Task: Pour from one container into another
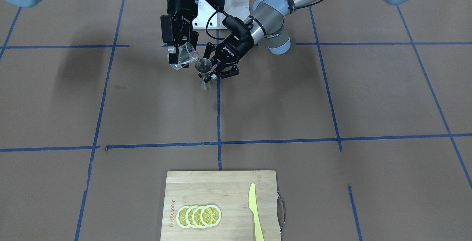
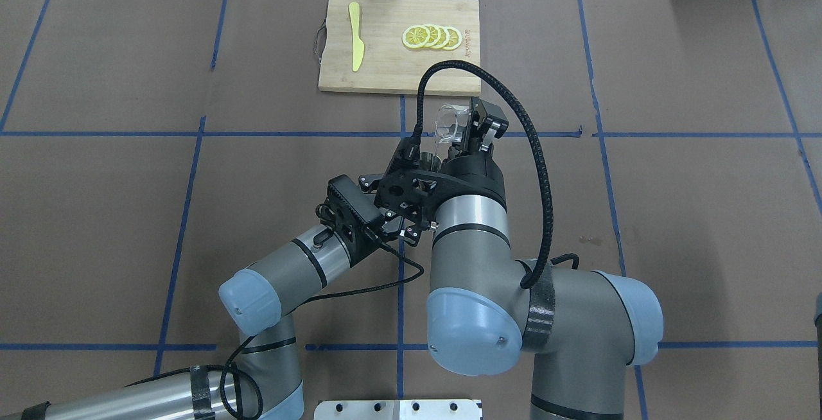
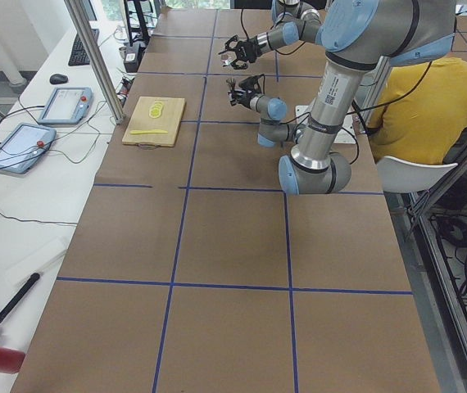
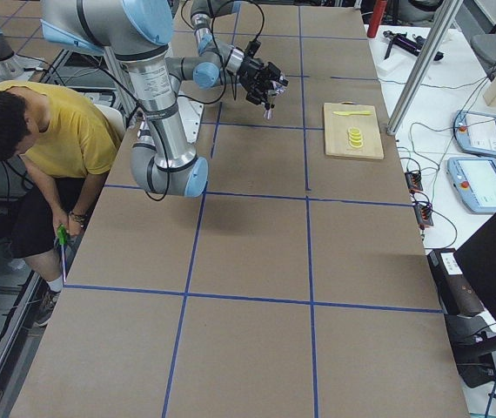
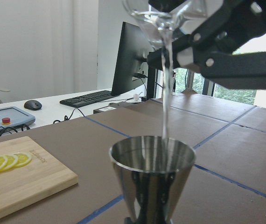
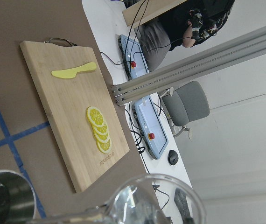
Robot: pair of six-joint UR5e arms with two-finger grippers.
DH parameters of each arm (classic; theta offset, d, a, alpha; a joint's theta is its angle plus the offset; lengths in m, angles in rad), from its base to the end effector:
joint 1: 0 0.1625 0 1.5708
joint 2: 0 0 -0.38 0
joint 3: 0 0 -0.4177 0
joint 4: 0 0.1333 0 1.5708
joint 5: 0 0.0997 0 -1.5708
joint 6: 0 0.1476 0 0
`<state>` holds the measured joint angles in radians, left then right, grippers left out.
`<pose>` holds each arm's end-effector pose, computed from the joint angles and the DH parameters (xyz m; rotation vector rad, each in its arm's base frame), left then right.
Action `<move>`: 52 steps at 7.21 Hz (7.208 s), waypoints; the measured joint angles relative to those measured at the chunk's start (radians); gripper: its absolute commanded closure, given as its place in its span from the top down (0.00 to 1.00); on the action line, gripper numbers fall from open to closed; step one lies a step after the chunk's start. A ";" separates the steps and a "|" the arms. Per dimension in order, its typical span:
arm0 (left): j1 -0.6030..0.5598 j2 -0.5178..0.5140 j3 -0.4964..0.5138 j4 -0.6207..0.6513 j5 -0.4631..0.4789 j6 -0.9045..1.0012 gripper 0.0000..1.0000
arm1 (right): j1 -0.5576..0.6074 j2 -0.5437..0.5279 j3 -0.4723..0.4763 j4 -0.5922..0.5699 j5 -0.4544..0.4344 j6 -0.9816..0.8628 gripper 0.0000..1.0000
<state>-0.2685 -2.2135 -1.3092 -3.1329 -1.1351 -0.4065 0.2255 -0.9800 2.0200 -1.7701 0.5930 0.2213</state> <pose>0.6267 -0.3753 0.1698 1.4563 1.2375 0.1819 -0.4799 -0.3724 0.0986 1.2036 0.1070 -0.5768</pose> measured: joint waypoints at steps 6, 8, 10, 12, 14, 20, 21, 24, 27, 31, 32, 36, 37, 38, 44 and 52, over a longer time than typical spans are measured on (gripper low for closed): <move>0.002 0.001 -0.002 0.001 0.000 0.000 0.00 | -0.002 0.002 0.000 0.008 -0.006 -0.003 0.09; 0.002 0.000 -0.003 0.001 0.000 0.000 0.00 | -0.006 0.002 -0.001 0.054 -0.001 0.099 0.08; 0.002 0.000 -0.004 0.001 0.001 0.000 0.00 | -0.006 -0.004 -0.003 0.152 0.012 0.194 0.05; -0.001 0.004 -0.006 -0.002 0.018 0.000 0.00 | 0.001 -0.009 0.000 0.202 0.026 0.293 0.03; -0.010 0.019 -0.031 -0.007 0.047 0.001 0.00 | 0.010 -0.031 0.025 0.215 0.045 0.482 0.00; -0.042 0.323 -0.336 -0.025 0.194 -0.009 0.00 | 0.101 -0.233 0.122 0.298 0.205 0.864 0.00; -0.044 0.402 -0.361 -0.068 0.228 -0.012 0.00 | 0.103 -0.312 0.131 0.400 0.221 0.874 0.00; -0.045 0.611 -0.365 -0.241 0.331 -0.017 0.00 | 0.104 -0.526 0.128 0.668 0.245 0.880 0.00; -0.042 0.731 -0.257 -0.366 0.470 -0.179 0.00 | 0.104 -0.592 0.111 0.722 0.244 0.881 0.00; -0.037 0.754 -0.121 -0.390 0.589 -0.253 0.00 | 0.105 -0.594 0.074 0.725 0.243 0.881 0.00; -0.034 0.769 -0.108 -0.388 0.600 -0.255 0.00 | 0.104 -0.592 0.070 0.724 0.243 0.882 0.00; -0.001 0.791 -0.023 -0.381 0.608 -0.321 0.00 | 0.103 -0.582 0.042 0.761 0.245 0.880 0.00; 0.017 0.791 -0.011 -0.378 0.608 -0.342 0.00 | 0.104 -0.581 0.042 0.770 0.247 0.881 0.00; 0.034 0.791 -0.004 -0.372 0.608 -0.351 0.00 | 0.104 -0.580 0.043 0.779 0.247 0.887 0.00; 0.108 0.792 0.008 -0.348 0.590 -0.428 0.00 | 0.103 -0.579 0.046 0.804 0.246 0.905 0.00; 0.121 0.792 0.009 -0.346 0.588 -0.433 0.00 | 0.101 -0.571 0.046 0.804 0.245 0.905 0.00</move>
<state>-0.1474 -1.4220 -1.3003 -3.4791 -0.5476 -0.8391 0.3268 -1.5514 2.0663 -0.9664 0.8375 1.1259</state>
